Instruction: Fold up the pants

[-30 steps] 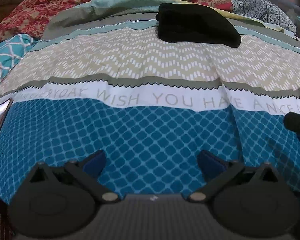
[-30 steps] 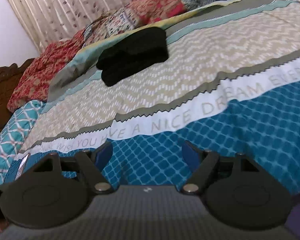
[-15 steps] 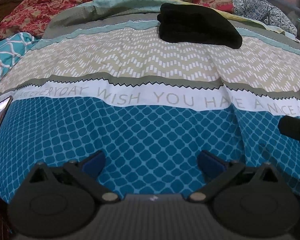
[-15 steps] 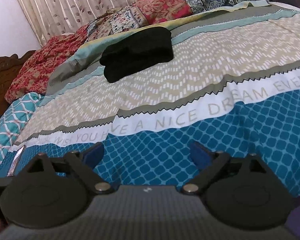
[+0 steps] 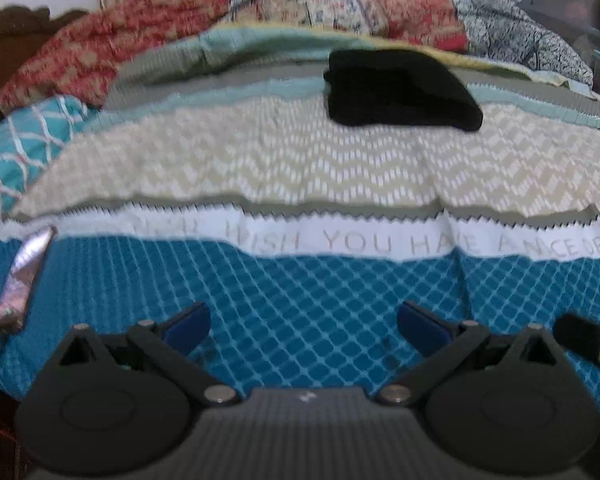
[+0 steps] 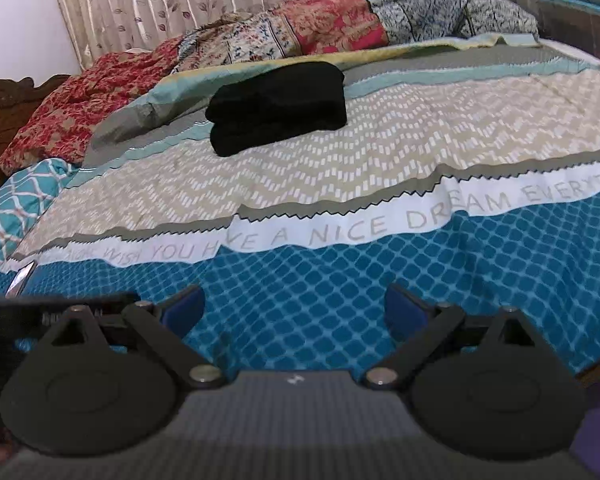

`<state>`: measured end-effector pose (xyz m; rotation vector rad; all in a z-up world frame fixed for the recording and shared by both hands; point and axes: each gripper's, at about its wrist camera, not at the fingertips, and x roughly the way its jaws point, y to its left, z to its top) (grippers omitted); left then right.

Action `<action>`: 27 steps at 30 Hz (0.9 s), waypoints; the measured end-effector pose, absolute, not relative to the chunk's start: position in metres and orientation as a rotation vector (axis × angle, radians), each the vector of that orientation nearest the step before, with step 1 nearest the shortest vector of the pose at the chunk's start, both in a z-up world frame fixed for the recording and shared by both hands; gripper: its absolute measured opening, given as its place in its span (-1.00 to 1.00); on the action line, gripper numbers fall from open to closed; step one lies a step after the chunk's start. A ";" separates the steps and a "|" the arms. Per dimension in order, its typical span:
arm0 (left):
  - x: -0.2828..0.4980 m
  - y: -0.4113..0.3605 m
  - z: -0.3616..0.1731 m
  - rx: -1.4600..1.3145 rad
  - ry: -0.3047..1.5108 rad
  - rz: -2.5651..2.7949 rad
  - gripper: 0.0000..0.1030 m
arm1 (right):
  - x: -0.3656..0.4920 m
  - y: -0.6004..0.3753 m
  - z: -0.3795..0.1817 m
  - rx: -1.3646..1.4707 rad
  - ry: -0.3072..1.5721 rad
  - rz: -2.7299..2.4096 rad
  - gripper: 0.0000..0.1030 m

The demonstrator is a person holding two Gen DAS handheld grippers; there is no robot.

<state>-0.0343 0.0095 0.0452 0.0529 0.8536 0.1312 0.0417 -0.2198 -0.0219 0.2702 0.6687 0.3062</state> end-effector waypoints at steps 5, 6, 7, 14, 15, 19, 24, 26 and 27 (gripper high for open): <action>-0.037 -0.001 0.067 0.098 0.798 0.149 1.00 | 0.028 -0.226 -0.009 0.300 0.681 0.296 0.90; -0.037 -0.003 0.071 0.102 0.788 0.149 1.00 | 0.027 -0.226 -0.006 0.303 0.682 0.290 0.90; -0.038 -0.004 0.075 0.100 0.780 0.148 1.00 | 0.026 -0.226 -0.003 0.306 0.681 0.284 0.90; -0.041 -0.009 0.097 0.099 0.744 0.151 1.00 | 0.023 -0.233 0.021 0.354 0.639 0.282 0.90; -0.041 -0.009 0.099 0.103 0.741 0.156 1.00 | 0.022 -0.233 0.023 0.359 0.632 0.284 0.90; -0.043 -0.006 0.103 0.078 0.757 0.154 1.00 | 0.020 -0.231 0.028 0.365 0.620 0.302 0.90; -0.043 -0.002 0.102 0.064 0.786 0.154 1.00 | 0.020 -0.227 0.027 0.353 0.633 0.323 0.90; -0.042 -0.003 0.102 0.066 0.793 0.157 1.00 | 0.020 -0.226 0.026 0.354 0.641 0.325 0.90; -0.042 -0.002 0.101 0.065 0.795 0.158 1.00 | 0.020 -0.225 0.025 0.355 0.645 0.325 0.90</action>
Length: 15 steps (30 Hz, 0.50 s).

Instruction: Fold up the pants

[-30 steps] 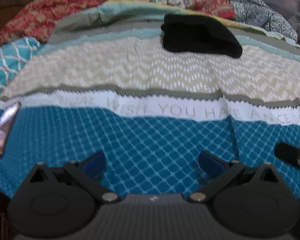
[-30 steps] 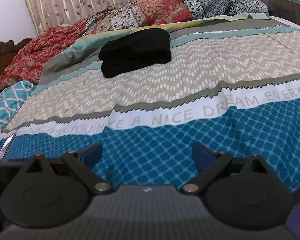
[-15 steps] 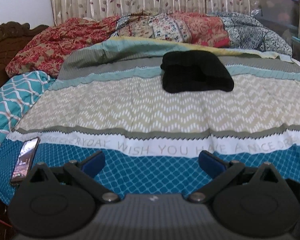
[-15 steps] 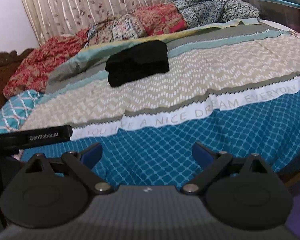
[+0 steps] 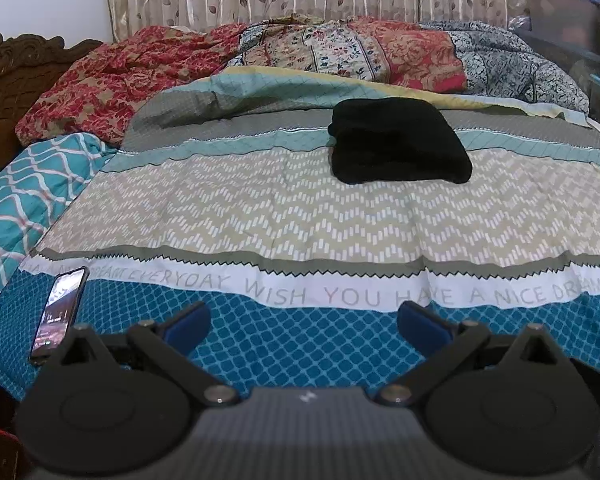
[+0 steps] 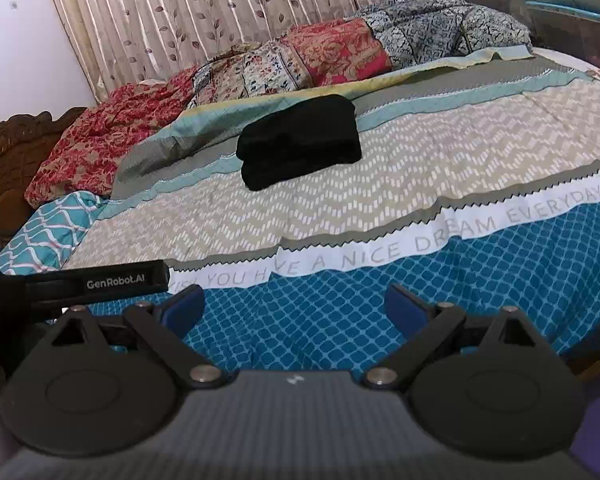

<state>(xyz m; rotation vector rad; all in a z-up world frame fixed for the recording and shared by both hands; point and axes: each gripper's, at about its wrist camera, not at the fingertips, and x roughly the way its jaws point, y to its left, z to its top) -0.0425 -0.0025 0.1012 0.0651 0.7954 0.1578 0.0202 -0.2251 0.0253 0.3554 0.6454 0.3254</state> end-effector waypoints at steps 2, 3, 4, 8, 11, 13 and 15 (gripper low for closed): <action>-0.043 -0.003 0.101 0.063 0.800 0.159 1.00 | 0.020 -0.224 0.025 0.357 0.651 0.327 0.90; -0.043 -0.003 0.101 0.063 0.801 0.161 1.00 | 0.020 -0.223 0.024 0.355 0.653 0.327 0.90; -0.043 -0.003 0.101 0.064 0.802 0.161 1.00 | 0.020 -0.223 0.024 0.354 0.656 0.328 0.90; -0.042 -0.003 0.101 0.065 0.808 0.159 1.00 | 0.019 -0.221 0.023 0.352 0.660 0.330 0.90; -0.041 -0.003 0.101 0.070 0.809 0.159 1.00 | 0.019 -0.220 0.023 0.350 0.657 0.331 0.90; -0.041 -0.002 0.101 0.069 0.809 0.161 1.00 | 0.019 -0.220 0.024 0.347 0.654 0.332 0.90; -0.040 -0.002 0.102 0.066 0.815 0.158 1.00 | 0.019 -0.220 0.024 0.346 0.654 0.332 0.90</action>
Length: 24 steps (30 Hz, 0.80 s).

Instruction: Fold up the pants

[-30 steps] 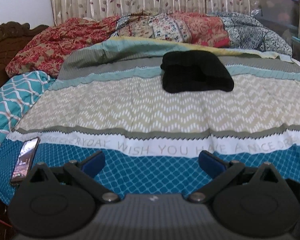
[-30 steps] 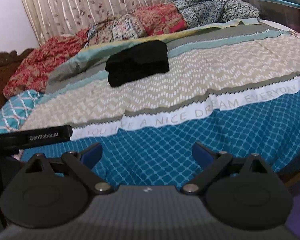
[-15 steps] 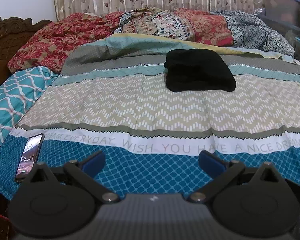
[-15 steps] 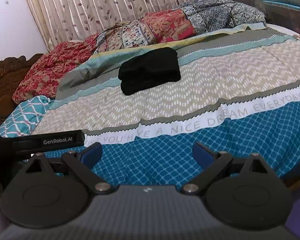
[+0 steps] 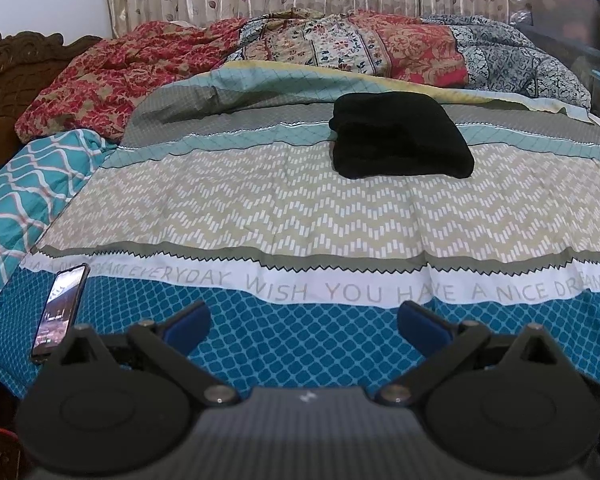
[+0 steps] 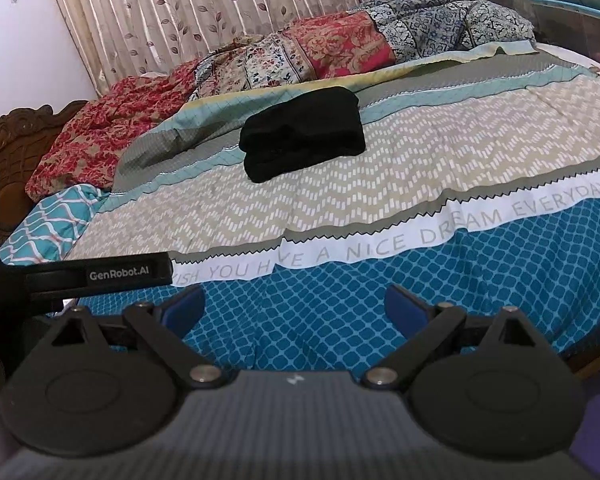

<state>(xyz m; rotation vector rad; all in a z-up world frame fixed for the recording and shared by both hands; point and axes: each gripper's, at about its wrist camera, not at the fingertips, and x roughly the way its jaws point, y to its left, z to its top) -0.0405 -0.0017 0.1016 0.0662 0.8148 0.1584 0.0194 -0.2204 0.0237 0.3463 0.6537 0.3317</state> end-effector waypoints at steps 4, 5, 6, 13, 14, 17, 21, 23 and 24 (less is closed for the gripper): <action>-0.041 -0.002 0.103 0.071 0.814 0.154 1.00 | 0.021 -0.221 0.024 0.350 0.656 0.328 0.90; -0.041 -0.002 0.103 0.073 0.814 0.150 1.00 | 0.021 -0.222 0.024 0.352 0.656 0.328 0.90; -0.041 -0.002 0.103 0.074 0.814 0.145 1.00 | 0.021 -0.222 0.025 0.353 0.657 0.328 0.90; -0.041 -0.002 0.106 0.073 0.816 0.129 1.00 | 0.021 -0.223 0.029 0.353 0.645 0.327 0.90; -0.041 -0.002 0.107 0.073 0.814 0.127 1.00 | 0.021 -0.223 0.030 0.354 0.643 0.326 0.90; -0.041 -0.002 0.109 0.076 0.808 0.123 1.00 | 0.022 -0.225 0.032 0.354 0.635 0.324 0.90; -0.041 -0.002 0.111 0.076 0.812 0.118 1.00 | 0.022 -0.226 0.034 0.356 0.632 0.322 0.90; -0.041 -0.002 0.112 0.077 0.814 0.116 1.00 | 0.022 -0.226 0.034 0.357 0.632 0.322 0.90; -0.041 -0.003 0.112 0.079 0.813 0.115 1.00 | 0.022 -0.227 0.034 0.358 0.633 0.322 0.90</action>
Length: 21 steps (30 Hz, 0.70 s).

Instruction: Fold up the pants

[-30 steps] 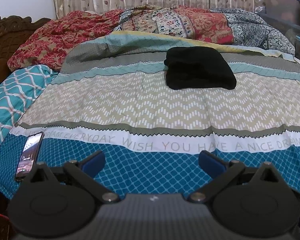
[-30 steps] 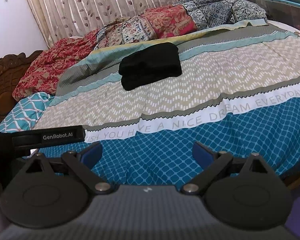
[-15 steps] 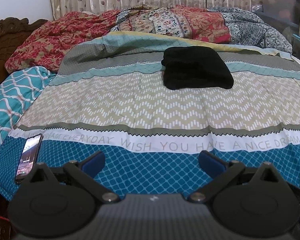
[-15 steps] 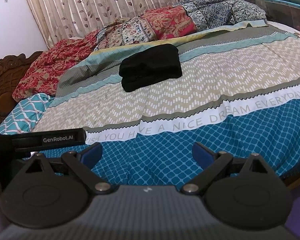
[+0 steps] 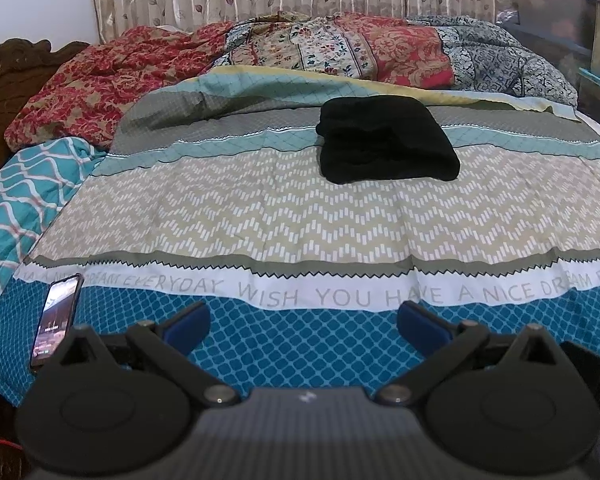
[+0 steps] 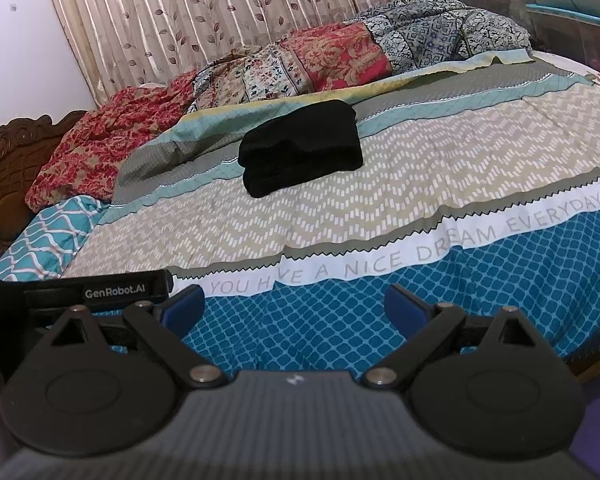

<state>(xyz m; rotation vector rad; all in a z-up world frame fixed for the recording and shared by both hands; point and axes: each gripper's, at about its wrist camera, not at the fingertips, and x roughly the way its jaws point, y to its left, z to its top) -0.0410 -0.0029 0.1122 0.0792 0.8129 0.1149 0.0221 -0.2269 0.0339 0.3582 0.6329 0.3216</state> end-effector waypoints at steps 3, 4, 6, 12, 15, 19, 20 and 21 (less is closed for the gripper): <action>-0.042 -0.004 0.113 0.082 0.812 0.114 1.00 | 0.022 -0.228 0.034 0.364 0.634 0.321 0.90; -0.042 -0.005 0.113 0.085 0.814 0.118 1.00 | 0.022 -0.228 0.034 0.365 0.634 0.321 0.90; -0.041 -0.005 0.113 0.089 0.819 0.124 1.00 | 0.022 -0.228 0.034 0.365 0.634 0.321 0.90; -0.039 -0.001 0.115 0.082 0.820 0.144 1.00 | 0.022 -0.230 0.034 0.369 0.626 0.313 0.90; -0.038 0.001 0.114 0.078 0.825 0.154 1.00 | 0.022 -0.231 0.034 0.370 0.627 0.309 0.90; -0.038 0.002 0.110 0.081 0.835 0.150 1.00 | 0.022 -0.229 0.034 0.366 0.633 0.310 0.90; -0.038 0.002 0.110 0.082 0.838 0.148 1.00 | 0.022 -0.229 0.034 0.365 0.633 0.310 0.90; -0.038 0.001 0.109 0.083 0.840 0.145 1.00 | 0.022 -0.229 0.034 0.366 0.632 0.311 0.90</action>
